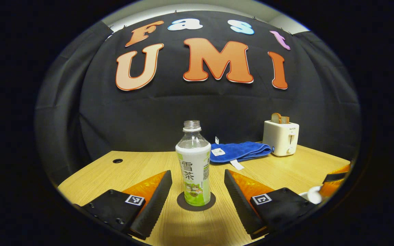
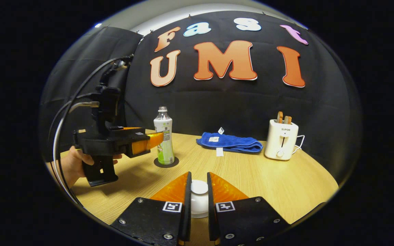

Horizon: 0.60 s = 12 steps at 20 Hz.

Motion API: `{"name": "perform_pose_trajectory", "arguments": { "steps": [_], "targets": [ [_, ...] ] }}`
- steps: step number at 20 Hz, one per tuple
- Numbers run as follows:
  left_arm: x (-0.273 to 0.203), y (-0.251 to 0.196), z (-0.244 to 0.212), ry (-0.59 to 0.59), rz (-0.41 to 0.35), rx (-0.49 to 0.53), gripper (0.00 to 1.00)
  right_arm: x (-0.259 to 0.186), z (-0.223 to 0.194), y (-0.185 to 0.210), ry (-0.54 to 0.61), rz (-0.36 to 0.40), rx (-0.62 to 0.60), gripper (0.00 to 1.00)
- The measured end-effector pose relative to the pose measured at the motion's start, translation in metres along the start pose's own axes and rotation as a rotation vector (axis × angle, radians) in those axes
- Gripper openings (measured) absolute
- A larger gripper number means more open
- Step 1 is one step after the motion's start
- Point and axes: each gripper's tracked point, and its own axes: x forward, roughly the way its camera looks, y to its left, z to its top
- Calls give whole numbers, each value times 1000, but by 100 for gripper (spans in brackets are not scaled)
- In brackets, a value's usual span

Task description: Open the teacup lid with one hand, grasp the water bottle and pour water into the teacup with the other hand; after pouring, place the water bottle on the coaster and then close the teacup lid.

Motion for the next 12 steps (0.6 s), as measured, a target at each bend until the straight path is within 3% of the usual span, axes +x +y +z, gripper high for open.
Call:
{"name": "perform_pose_trajectory", "arguments": {
  "steps": [12],
  "targets": [
    [-55, 35, 28, -81, 66, -53, 98, 17, -20, 5, 10, -2, -18, 22]
  ]
}}
